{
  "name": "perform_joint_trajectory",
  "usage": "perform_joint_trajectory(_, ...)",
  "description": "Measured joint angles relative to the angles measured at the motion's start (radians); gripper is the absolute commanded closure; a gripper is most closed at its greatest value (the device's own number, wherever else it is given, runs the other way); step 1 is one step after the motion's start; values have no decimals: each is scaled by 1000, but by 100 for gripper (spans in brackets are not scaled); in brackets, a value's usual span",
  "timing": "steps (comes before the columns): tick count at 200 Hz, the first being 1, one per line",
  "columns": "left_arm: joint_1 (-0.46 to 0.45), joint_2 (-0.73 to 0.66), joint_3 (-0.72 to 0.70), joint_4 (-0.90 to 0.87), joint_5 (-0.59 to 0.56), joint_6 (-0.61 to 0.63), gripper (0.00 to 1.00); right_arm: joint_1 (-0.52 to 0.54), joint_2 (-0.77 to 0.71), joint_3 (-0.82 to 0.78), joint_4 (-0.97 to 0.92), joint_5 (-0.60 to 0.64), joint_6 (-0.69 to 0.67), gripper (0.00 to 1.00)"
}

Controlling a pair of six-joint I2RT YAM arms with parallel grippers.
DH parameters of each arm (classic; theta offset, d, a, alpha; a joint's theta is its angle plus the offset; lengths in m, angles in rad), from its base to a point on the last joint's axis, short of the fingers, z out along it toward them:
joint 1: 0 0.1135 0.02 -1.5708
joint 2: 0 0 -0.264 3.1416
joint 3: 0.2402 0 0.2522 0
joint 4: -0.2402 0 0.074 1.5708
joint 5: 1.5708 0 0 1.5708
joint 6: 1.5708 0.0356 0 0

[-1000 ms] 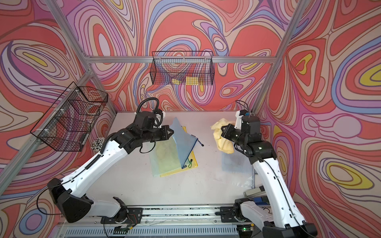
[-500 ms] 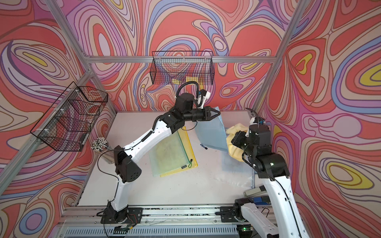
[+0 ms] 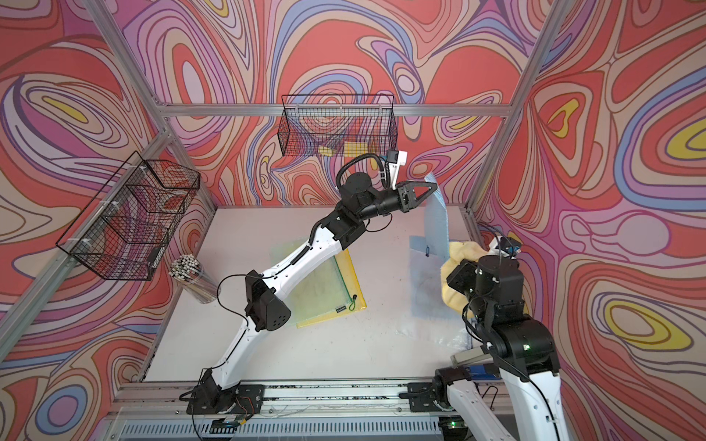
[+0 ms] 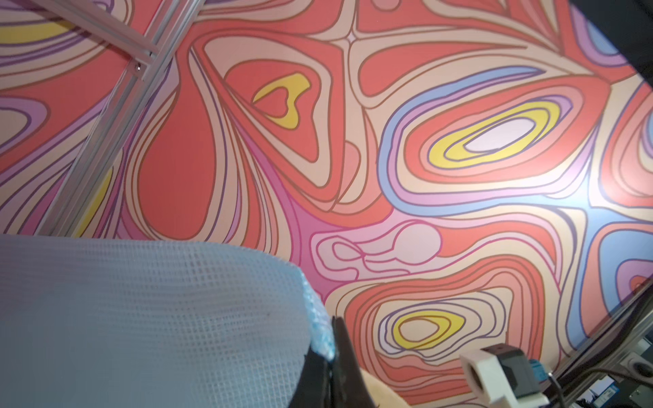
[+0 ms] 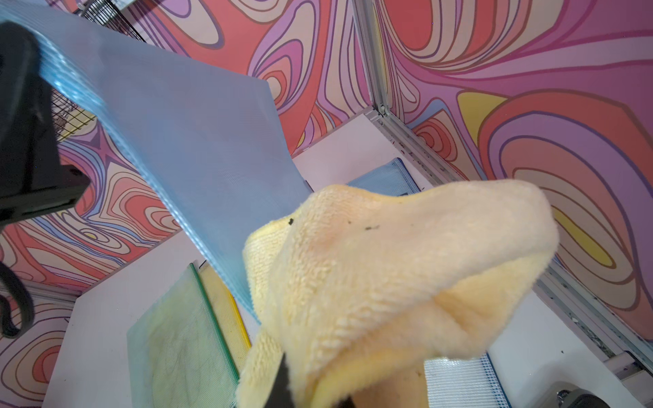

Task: Wipe the document bag
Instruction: Place the document bag.

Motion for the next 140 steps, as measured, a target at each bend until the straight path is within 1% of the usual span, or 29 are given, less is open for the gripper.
perform_joint_trajectory(17,3,-85,-192,105,1,-30,100,0,-3,-2,-1,-3,0,100)
perform_joint_trajectory(44,11,-219,-614,302,0,-87,100,0,-24,0,-12,-15,-8,100)
perform_joint_trajectory(60,13,-235,-840,402,2,-121,100,0,-36,6,-20,-25,-16,100)
perform_joint_trajectory(79,13,-206,-1052,467,1,-164,100,0,-40,8,-27,-43,-23,100)
perform_joint_trajectory(109,11,-173,-1280,539,5,-219,100,0,-23,8,-30,-93,-26,100)
perform_joint_trajectory(128,2,-174,-1329,558,8,-217,100,0,-8,4,-19,-134,-24,100)
perform_joint_trajectory(140,-11,-181,-1326,532,11,-195,89,0,3,-9,0,-164,-21,100)
